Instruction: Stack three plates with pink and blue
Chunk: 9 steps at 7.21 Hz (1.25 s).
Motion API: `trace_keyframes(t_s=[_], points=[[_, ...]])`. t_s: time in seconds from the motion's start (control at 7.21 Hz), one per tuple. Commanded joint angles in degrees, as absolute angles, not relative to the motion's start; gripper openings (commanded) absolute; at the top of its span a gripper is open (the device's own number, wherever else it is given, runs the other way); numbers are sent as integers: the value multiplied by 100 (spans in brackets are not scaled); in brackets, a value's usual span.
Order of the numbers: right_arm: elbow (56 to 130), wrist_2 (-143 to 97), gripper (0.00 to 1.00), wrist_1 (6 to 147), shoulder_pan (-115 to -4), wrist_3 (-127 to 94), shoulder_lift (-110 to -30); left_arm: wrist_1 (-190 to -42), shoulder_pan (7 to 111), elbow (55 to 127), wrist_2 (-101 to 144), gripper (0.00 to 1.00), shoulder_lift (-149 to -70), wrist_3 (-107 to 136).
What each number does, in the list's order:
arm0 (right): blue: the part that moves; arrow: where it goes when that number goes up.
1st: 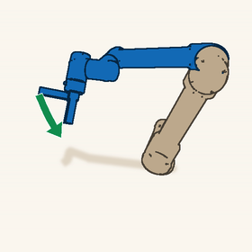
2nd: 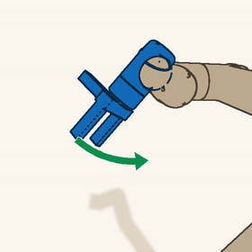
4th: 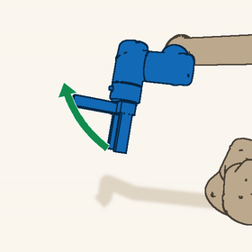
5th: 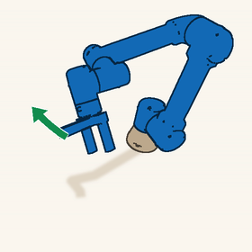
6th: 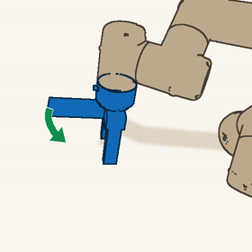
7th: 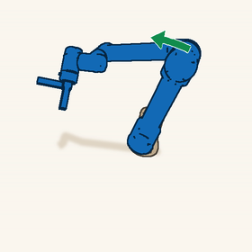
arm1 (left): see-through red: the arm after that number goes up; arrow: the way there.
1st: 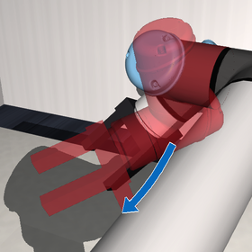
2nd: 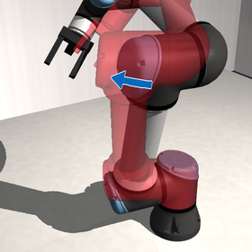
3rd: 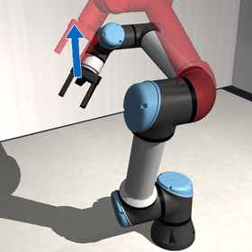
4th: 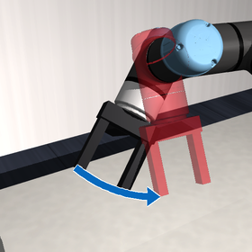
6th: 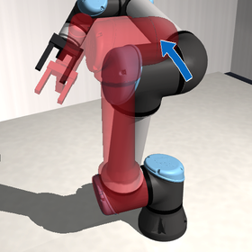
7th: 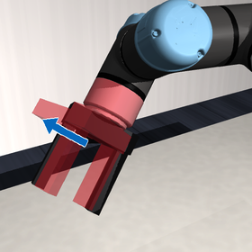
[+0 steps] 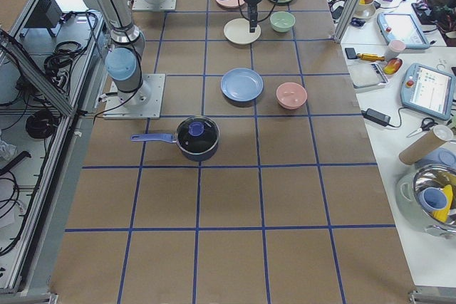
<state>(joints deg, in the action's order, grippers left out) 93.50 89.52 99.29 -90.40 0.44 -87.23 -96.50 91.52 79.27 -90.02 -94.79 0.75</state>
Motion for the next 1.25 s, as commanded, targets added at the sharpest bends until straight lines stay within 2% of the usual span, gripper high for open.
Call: trace_keyframes(t_s=[0.0, 1.11], points=[[9360, 8956, 100, 9923, -9035, 44, -8719, -9650, 9141, 7919, -9000, 100, -9483, 79], [9361, 8956, 100, 9941, -9000, 62, -8684, -9729, 9141, 7928, -8991, 100, -9475, 79]])
